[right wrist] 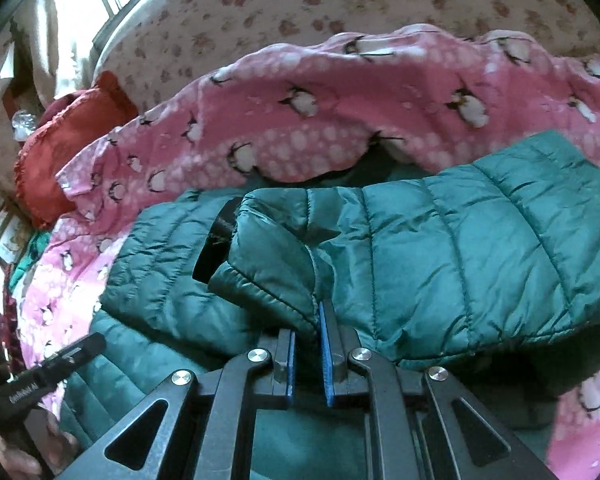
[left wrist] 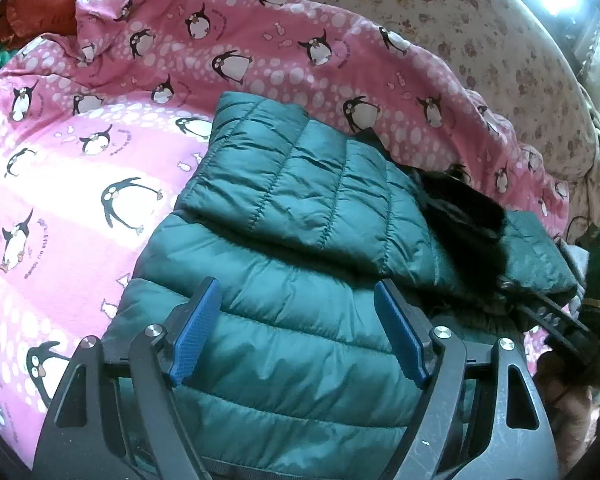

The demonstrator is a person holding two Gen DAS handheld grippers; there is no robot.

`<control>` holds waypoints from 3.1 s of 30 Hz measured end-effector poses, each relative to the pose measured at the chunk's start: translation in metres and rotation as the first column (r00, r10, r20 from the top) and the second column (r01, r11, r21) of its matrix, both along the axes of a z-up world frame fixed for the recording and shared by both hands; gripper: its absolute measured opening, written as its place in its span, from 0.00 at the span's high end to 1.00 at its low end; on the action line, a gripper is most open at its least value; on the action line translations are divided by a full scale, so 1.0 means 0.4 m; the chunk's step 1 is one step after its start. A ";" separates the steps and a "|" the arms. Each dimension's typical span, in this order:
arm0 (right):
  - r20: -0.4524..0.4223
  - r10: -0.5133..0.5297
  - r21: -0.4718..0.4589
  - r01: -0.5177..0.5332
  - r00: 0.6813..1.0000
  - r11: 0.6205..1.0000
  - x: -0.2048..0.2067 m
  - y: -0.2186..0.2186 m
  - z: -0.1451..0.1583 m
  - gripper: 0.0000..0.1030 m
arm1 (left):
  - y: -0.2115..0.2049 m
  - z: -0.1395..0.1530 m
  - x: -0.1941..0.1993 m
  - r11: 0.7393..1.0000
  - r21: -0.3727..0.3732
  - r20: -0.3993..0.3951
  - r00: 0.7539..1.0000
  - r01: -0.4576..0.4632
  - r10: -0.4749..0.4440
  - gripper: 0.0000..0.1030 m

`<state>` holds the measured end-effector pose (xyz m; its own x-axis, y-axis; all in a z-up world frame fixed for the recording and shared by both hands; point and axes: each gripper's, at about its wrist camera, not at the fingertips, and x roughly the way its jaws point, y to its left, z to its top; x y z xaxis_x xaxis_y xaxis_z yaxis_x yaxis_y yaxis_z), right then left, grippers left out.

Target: Fold large clothes

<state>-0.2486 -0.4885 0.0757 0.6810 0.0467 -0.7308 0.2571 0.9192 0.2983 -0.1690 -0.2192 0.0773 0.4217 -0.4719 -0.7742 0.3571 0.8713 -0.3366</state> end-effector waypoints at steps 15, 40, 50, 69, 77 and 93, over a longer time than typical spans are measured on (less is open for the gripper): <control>0.030 0.015 0.023 -0.015 0.999 1.000 -0.113 -0.024 0.058 0.49 | -0.056 0.048 -0.003 0.997 -0.067 0.007 0.999 0.046 -0.046 0.23; 0.101 -0.220 0.077 0.213 0.970 0.974 -0.397 -0.230 0.078 0.49 | -0.360 0.018 0.024 0.981 -0.046 -0.078 0.978 0.190 -0.193 0.75; 0.109 -0.293 0.063 0.288 0.950 0.956 -0.363 -0.257 0.102 0.49 | -0.190 0.146 0.098 0.990 -0.060 0.052 0.991 0.130 -0.127 0.80; -0.011 -0.196 0.042 0.196 0.981 0.980 -0.130 -0.137 -0.043 0.49 | 0.005 0.029 0.191 1.000 0.025 0.016 1.000 -0.016 0.015 0.81; -0.046 -0.148 -0.028 0.147 0.988 0.989 -0.119 -0.116 -0.034 0.49 | 0.028 0.039 0.194 0.999 0.018 -0.014 0.999 -0.031 0.031 0.52; -0.030 -0.140 -0.086 0.137 0.990 0.987 0.002 -0.079 0.036 0.49 | -0.073 0.058 0.200 0.998 0.064 0.070 0.997 -0.019 0.015 0.37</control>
<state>-0.2478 -0.5203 0.0903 0.6501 -0.1089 -0.7520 0.3931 0.8951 0.2102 -0.0891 -0.2483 0.1006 0.4834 -0.4145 -0.7711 0.3628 0.8965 -0.2544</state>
